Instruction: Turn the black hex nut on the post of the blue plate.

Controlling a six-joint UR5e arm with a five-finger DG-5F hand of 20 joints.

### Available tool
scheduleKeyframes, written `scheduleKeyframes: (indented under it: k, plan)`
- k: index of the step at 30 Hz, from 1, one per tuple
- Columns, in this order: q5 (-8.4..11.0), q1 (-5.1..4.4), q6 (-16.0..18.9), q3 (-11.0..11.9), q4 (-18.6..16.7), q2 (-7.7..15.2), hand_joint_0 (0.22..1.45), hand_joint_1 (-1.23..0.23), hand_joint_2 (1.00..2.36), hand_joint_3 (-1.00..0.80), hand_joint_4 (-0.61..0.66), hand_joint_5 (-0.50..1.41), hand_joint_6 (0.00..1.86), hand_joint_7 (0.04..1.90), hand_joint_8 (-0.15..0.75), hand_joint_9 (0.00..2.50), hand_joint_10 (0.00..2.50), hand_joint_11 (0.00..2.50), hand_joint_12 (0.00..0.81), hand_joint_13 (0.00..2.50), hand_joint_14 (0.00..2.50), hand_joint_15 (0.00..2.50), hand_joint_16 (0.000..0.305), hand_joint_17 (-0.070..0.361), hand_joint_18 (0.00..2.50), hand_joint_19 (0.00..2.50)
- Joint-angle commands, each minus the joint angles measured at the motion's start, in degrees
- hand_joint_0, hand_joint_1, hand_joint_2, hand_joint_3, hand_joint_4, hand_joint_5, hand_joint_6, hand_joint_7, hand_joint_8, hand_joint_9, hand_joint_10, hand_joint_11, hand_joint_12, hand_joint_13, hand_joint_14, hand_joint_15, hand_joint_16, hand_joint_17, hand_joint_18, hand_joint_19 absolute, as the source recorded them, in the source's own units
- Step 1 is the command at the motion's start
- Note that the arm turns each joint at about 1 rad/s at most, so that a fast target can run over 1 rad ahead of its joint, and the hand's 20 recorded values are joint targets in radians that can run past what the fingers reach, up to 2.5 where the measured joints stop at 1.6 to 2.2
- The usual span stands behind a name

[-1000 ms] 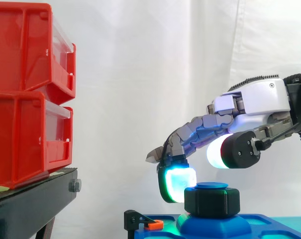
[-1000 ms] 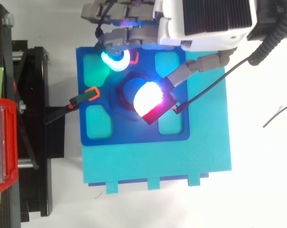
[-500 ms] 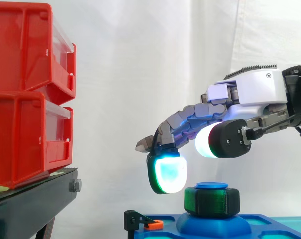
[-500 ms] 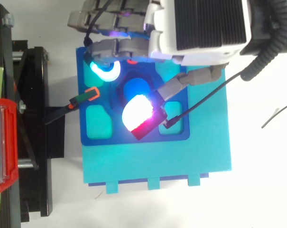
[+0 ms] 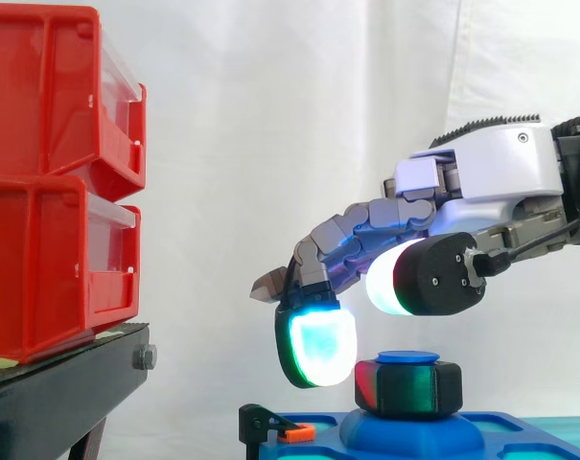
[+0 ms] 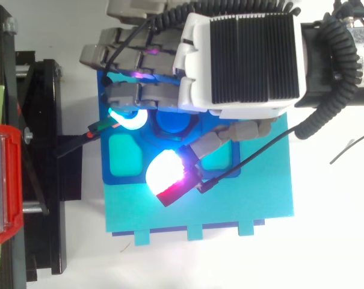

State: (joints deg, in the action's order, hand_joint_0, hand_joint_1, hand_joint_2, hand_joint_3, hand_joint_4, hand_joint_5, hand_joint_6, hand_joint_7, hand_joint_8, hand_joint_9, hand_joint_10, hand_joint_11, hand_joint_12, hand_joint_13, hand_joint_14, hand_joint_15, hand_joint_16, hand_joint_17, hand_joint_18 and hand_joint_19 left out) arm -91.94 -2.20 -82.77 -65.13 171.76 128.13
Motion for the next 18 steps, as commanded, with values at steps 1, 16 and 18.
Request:
scheduleKeyframes:
  k: [1,16,18]
  plan:
    - [0.1,-0.09,0.1,0.0,0.4,0.0,0.48,-0.24,1.0,-0.5,0.18,-0.19,0.52,1.21,0.245,0.29,0.0,0.0,0.374,0.33,0.0,0.11,0.059,0.133,0.18,0.19]
    - [-2.45,1.58,-0.4,0.0,2.5,-0.1,0.48,-0.24,1.0,-0.5,0.18,-0.2,0.54,1.2,0.245,0.29,0.0,0.0,0.374,0.34,0.0,0.11,0.059,0.133,0.18,0.19]
    - [-3.16,2.02,-0.5,0.0,2.4,-0.1,0.48,-0.24,1.0,-0.5,0.18,-0.2,0.54,1.2,0.245,0.29,0.0,0.0,0.374,0.34,0.0,0.11,0.059,0.133,0.18,0.19]
